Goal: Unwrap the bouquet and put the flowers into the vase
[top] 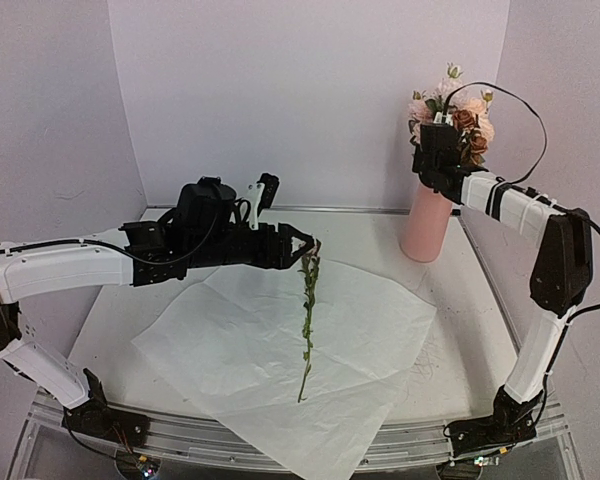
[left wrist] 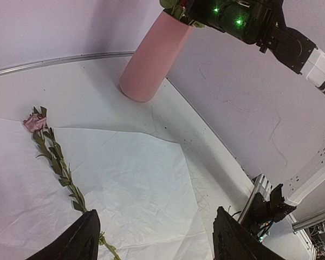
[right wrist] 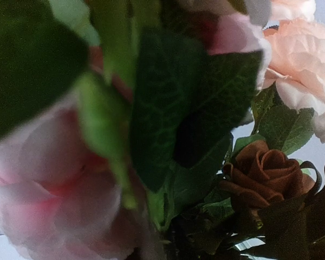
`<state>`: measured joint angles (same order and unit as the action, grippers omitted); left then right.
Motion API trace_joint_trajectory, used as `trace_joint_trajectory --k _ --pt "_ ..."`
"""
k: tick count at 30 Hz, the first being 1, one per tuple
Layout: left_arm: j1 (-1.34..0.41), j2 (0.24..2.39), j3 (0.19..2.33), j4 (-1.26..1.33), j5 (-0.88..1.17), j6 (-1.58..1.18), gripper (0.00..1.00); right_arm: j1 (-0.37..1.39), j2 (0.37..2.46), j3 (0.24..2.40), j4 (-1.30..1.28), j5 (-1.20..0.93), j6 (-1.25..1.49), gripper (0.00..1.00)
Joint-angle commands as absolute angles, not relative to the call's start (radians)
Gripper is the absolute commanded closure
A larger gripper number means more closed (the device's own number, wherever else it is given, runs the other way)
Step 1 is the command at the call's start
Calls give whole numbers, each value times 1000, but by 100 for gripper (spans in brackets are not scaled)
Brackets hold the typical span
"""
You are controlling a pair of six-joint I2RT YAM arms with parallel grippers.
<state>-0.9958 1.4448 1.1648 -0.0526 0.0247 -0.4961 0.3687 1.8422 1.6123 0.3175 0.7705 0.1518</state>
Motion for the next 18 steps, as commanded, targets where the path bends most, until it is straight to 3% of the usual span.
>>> trace_joint_trajectory --k 1,8,18 --pt "-997 1422 1185 -39 22 -489 27 369 1805 1603 202 745 193 66" --pt "-997 1430 1189 -39 24 -490 27 369 1730 1608 167 672 187 39" --pt "-997 1426 1184 -40 32 -498 28 370 1674 1553 97 524 250 26"
